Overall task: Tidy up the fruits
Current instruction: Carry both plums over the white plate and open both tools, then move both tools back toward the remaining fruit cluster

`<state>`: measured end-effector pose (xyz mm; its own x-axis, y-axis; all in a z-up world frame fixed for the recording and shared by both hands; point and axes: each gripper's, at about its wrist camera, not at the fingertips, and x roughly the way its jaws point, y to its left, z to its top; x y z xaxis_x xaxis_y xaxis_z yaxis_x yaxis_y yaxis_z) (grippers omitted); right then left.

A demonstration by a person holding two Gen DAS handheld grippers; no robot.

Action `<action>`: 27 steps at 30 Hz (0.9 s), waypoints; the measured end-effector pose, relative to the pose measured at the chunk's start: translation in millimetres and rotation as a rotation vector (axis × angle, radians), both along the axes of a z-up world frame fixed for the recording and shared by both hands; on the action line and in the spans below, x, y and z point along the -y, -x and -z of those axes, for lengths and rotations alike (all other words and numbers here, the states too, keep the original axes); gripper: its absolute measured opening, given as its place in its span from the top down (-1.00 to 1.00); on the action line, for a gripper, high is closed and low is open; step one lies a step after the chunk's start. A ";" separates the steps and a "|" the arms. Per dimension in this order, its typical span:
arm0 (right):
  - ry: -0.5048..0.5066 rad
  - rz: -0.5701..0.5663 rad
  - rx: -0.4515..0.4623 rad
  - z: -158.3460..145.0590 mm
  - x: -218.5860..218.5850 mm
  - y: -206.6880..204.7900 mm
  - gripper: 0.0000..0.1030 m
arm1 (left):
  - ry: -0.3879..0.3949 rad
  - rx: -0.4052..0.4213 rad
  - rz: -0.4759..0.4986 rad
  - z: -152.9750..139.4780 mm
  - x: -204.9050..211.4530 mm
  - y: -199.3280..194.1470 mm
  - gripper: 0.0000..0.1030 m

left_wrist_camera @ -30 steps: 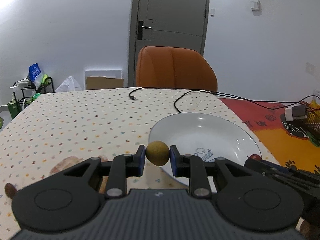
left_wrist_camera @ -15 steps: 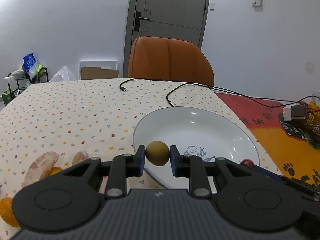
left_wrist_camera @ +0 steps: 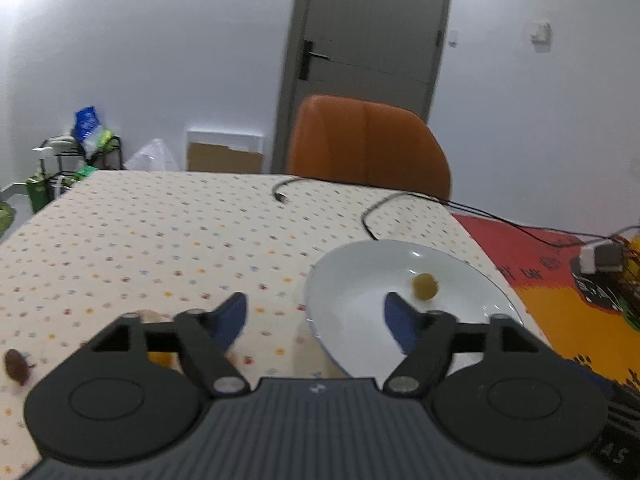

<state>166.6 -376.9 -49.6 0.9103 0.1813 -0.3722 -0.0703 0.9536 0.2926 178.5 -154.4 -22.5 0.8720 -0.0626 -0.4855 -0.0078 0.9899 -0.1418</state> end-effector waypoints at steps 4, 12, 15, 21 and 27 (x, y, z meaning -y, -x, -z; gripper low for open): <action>-0.019 0.028 0.002 -2.4 -1.6 1.5 -0.91 | -0.008 0.011 -0.041 -6.5 -11.9 5.0 -0.64; -0.017 0.049 0.000 -5.9 -11.4 5.6 -1.00 | 0.022 0.042 -0.143 -18.5 -42.8 19.1 -0.77; 0.009 0.034 -0.021 -8.7 -16.0 4.1 -1.00 | 0.026 0.026 -0.175 -22.1 -55.7 24.6 -0.77; 0.035 -0.002 0.002 -16.0 -27.5 11.4 -1.00 | 0.003 0.025 -0.222 -29.6 -78.7 40.4 -0.77; 0.054 -0.050 0.007 -23.0 -39.5 15.4 -1.00 | 0.013 0.022 -0.241 -35.6 -103.6 59.3 -0.77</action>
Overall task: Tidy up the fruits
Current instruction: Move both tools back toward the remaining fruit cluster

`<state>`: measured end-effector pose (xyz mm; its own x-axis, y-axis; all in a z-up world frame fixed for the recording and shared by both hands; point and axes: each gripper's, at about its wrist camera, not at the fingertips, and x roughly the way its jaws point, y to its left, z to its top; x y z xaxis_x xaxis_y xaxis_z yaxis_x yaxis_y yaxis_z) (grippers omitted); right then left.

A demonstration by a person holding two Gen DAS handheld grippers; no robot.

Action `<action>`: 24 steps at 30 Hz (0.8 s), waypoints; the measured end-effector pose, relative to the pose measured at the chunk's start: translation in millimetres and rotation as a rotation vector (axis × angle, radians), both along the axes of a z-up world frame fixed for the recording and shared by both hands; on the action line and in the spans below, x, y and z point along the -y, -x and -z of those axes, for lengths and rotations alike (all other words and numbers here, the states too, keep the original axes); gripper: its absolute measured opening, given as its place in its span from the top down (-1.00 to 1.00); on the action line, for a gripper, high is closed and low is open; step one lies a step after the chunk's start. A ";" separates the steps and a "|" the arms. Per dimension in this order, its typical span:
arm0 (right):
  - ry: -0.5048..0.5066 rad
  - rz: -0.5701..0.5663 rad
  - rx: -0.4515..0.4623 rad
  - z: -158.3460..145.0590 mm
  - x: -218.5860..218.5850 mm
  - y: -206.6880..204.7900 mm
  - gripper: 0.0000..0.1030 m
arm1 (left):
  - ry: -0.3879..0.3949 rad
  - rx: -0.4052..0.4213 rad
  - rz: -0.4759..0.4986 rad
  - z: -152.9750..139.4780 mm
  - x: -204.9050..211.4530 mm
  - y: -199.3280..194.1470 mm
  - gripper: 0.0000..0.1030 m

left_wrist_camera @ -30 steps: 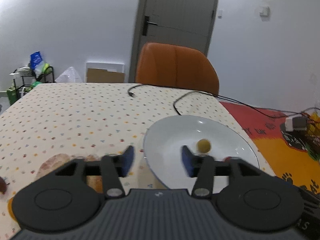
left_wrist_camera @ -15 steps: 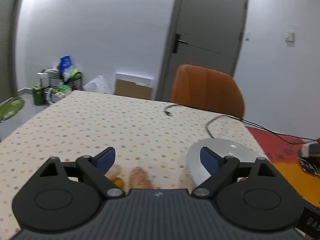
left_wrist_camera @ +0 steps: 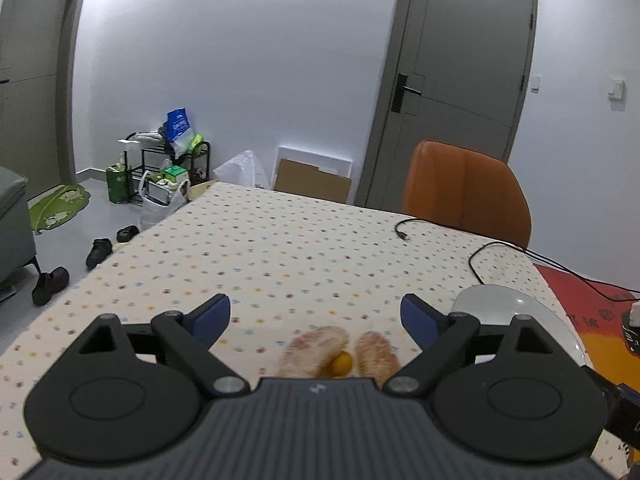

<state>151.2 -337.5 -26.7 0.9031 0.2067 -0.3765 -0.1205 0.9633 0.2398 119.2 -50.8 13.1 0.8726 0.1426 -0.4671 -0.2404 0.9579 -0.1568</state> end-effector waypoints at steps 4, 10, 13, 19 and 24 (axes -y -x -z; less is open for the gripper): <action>0.017 -0.035 -0.006 -4.2 -8.2 1.9 -1.00 | -0.011 -0.016 -0.007 -2.7 -13.4 10.6 -0.77; 0.023 -0.088 -0.009 -7.1 -19.1 6.1 -1.00 | -0.006 -0.028 -0.023 -1.9 -31.3 24.9 -0.77; 0.014 -0.120 -0.020 -7.7 -24.2 6.8 -1.00 | 0.000 -0.036 -0.025 0.3 -36.2 30.4 -0.77; 0.029 -0.164 -0.029 -8.8 -36.8 9.3 -1.00 | 0.009 -0.042 -0.013 4.9 -43.1 37.5 -0.77; 0.033 -0.193 -0.045 -7.1 -45.6 9.7 -1.00 | 0.029 -0.053 -0.007 14.3 -50.8 40.5 -0.76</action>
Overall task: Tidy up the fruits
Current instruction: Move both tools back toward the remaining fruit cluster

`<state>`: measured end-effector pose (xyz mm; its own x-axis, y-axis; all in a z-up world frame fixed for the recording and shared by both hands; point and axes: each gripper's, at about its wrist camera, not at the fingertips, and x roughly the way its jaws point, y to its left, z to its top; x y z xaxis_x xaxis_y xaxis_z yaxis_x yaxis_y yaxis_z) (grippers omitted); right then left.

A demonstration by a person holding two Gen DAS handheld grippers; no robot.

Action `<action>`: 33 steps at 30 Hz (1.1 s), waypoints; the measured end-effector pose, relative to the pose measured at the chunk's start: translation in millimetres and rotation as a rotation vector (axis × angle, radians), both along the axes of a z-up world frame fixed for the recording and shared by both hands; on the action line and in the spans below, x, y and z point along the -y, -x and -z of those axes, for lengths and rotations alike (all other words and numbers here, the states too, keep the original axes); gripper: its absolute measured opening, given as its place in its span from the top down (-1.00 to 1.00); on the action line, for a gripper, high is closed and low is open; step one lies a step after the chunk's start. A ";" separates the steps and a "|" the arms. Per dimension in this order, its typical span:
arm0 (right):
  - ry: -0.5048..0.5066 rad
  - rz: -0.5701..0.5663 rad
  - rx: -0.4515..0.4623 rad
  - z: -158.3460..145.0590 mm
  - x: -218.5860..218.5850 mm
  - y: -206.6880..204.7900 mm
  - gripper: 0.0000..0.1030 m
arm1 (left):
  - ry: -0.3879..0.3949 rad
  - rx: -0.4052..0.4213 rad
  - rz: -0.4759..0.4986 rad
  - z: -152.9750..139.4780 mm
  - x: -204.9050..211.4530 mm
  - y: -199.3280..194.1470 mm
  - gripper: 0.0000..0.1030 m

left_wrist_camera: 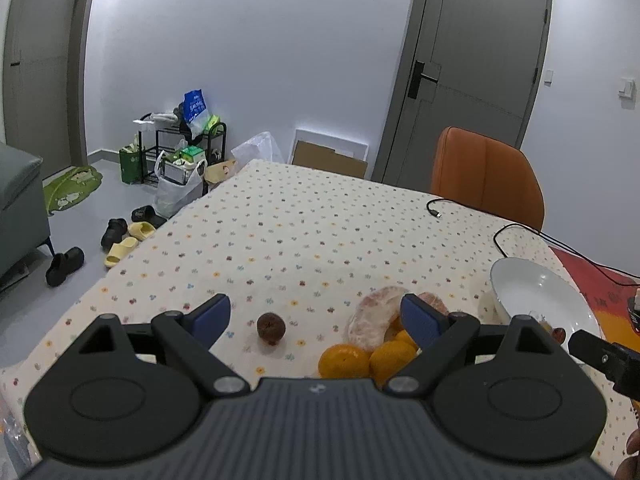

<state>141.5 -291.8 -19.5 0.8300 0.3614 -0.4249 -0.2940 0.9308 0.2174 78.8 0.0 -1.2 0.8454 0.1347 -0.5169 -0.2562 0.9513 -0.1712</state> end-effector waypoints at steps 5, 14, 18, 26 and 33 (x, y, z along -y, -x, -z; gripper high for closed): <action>0.012 -0.035 -0.009 3.4 -11.2 0.0 -0.99 | 0.022 -0.013 0.001 11.0 -7.1 0.4 -0.76; 0.028 -0.089 -0.034 10.3 -30.6 -5.1 -0.80 | 0.065 -0.047 0.005 34.1 -13.6 -5.4 -0.68; 0.039 -0.102 -0.050 14.5 -36.5 -9.5 -0.68 | 0.079 -0.057 0.020 42.7 -12.7 -9.2 -0.57; 0.049 -0.114 -0.072 19.9 -43.0 -17.2 -0.60 | 0.121 -0.067 0.030 56.1 -16.2 -16.1 -0.38; 0.063 -0.127 -0.080 23.9 -50.8 -22.2 -0.60 | 0.161 -0.059 0.077 63.2 -11.2 -20.6 -0.36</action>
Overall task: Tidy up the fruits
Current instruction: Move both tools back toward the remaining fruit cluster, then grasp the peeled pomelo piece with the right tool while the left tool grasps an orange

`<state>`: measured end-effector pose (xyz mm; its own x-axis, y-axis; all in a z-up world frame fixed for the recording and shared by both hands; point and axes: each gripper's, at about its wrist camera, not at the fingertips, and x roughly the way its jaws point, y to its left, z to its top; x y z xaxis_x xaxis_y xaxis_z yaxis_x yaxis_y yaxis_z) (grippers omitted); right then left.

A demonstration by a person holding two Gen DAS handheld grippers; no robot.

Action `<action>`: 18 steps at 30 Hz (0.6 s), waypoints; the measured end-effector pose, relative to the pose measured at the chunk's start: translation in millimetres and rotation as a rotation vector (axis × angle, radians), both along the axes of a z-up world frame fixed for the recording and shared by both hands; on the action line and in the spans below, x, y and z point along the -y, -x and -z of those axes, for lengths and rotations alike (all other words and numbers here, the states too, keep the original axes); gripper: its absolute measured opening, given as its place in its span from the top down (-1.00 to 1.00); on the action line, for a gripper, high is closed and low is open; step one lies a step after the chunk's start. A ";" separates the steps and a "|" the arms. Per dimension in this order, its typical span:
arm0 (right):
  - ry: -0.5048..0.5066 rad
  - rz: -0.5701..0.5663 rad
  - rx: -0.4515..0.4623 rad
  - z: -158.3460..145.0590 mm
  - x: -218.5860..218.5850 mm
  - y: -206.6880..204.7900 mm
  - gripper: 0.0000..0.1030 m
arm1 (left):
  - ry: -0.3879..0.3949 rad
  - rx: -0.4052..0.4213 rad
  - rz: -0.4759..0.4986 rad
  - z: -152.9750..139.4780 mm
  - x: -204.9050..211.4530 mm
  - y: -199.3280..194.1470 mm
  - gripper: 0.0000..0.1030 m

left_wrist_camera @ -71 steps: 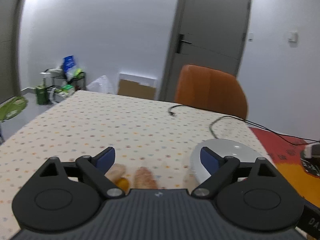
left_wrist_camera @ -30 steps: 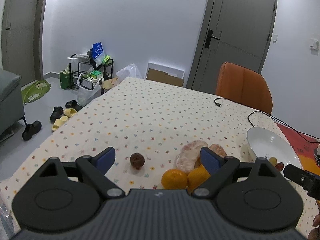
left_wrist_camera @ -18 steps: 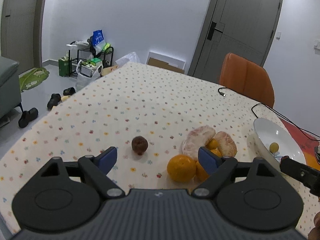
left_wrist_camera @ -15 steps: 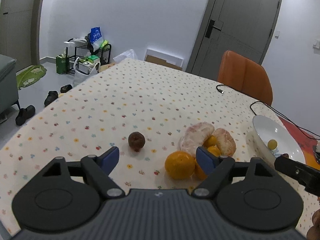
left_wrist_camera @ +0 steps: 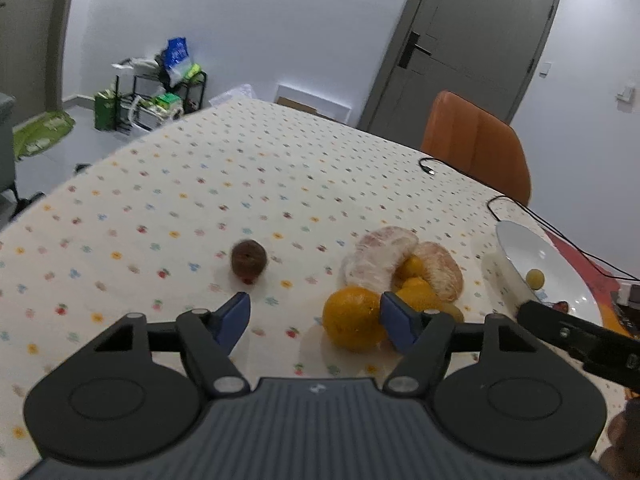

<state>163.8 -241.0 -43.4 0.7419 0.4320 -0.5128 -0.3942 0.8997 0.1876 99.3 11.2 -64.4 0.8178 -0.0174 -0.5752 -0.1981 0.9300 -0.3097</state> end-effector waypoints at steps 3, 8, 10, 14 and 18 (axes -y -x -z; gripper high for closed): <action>0.004 -0.003 -0.002 1.4 -2.4 -1.8 -0.59 | 0.005 0.011 0.027 2.7 4.4 -2.2 -0.30; 0.004 -0.012 -0.014 5.3 -5.9 -9.1 -0.48 | 0.044 0.021 0.052 6.9 6.1 -7.4 -0.17; 0.002 -0.017 -0.021 6.5 -8.7 -13.0 -0.38 | 0.042 0.028 0.061 7.7 7.8 -8.7 -0.08; 0.001 -0.027 -0.035 8.6 -15.1 -22.9 -0.25 | 0.075 0.019 0.096 9.7 7.5 -13.3 0.24; 0.006 -0.031 -0.053 12.1 -22.0 -33.9 -0.13 | 0.074 0.025 0.102 10.8 7.7 -15.4 0.37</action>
